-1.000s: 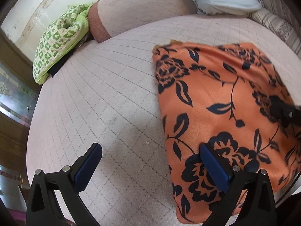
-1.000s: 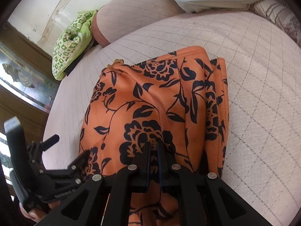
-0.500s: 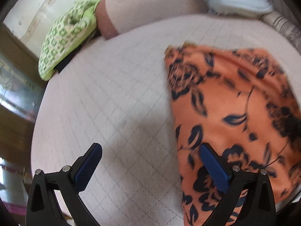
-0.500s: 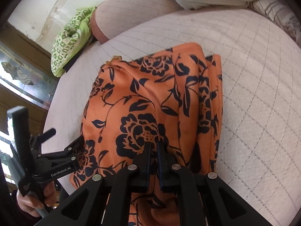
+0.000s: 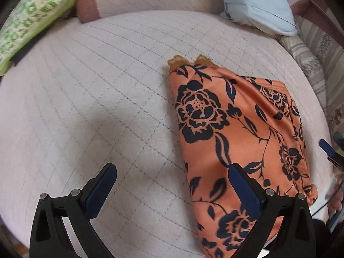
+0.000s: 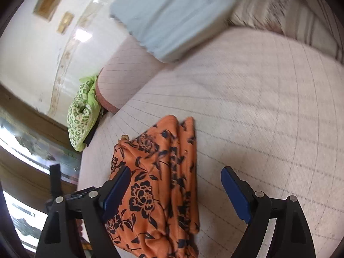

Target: Fold small clothes

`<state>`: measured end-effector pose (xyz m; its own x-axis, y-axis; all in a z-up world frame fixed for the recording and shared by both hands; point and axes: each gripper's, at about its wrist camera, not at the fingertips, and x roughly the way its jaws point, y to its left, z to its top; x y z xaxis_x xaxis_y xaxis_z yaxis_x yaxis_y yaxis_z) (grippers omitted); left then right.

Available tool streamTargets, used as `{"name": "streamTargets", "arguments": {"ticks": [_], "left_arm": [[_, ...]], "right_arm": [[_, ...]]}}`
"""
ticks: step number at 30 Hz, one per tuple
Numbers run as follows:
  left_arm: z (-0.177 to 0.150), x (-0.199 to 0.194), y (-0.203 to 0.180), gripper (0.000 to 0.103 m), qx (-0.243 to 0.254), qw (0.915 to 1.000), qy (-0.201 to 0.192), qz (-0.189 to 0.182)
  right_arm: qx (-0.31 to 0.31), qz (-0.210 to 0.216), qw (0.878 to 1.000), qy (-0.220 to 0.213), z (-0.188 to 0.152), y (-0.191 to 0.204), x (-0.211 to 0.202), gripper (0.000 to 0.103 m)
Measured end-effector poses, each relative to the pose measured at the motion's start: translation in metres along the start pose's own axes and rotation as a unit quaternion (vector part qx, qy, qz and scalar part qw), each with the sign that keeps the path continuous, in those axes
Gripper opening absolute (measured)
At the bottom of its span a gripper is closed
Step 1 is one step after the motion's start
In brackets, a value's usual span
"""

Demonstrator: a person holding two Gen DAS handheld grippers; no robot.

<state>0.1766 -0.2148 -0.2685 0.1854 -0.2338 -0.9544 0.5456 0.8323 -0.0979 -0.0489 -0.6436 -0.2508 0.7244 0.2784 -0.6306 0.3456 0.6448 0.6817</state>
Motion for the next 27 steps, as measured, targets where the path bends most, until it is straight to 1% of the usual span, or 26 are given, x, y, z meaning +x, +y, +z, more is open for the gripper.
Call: {"name": "streamTargets", "arguments": {"ticks": [2,7,8,12,14,15,17,20,23,25,27], "left_arm": [[0.004,0.007,0.007,0.103,0.013,0.9997,0.003,-0.022],[0.003,0.009,0.008,0.103,0.044,0.9968,-0.003,-0.067],[0.002,0.010,0.006,0.103,0.048,0.9954,-0.001,-0.083],[-0.005,0.017,-0.003,0.103,0.067,0.9904,0.009,-0.121],[-0.010,0.022,-0.010,0.103,0.077,0.9877,0.018,-0.134],[-0.012,0.024,-0.013,0.103,0.080,0.9874,0.021,-0.134],[-0.012,0.030,-0.015,0.103,0.086,0.9860,0.027,-0.141],[-0.009,0.038,-0.014,0.103,0.084,0.9826,0.031,-0.163],[-0.002,0.046,-0.015,0.103,0.087,0.9784,0.036,-0.184],[-0.001,0.050,-0.017,0.103,0.091,0.9759,0.039,-0.194],[-0.001,0.052,-0.026,0.103,0.102,0.9738,0.041,-0.199]], "right_arm": [[0.010,0.009,1.000,0.012,0.001,-0.005,0.005,0.088],[0.029,0.017,0.999,0.035,0.001,-0.017,0.016,0.088],[0.031,0.021,0.998,0.041,0.001,-0.018,0.020,0.088],[0.043,0.038,0.996,0.066,0.000,-0.021,0.035,0.088],[0.048,0.035,0.995,0.079,0.000,-0.025,0.042,0.087],[0.050,0.036,0.994,0.086,-0.001,-0.027,0.047,0.086],[0.058,0.048,0.992,0.100,-0.002,-0.031,0.053,0.086],[0.065,0.070,0.988,0.118,-0.002,-0.035,0.065,0.081],[0.053,0.086,0.986,0.132,-0.002,-0.031,0.076,0.076],[0.041,0.082,0.985,0.144,-0.004,-0.026,0.085,0.072],[0.028,0.079,0.985,0.150,-0.005,-0.019,0.093,0.072]]}}
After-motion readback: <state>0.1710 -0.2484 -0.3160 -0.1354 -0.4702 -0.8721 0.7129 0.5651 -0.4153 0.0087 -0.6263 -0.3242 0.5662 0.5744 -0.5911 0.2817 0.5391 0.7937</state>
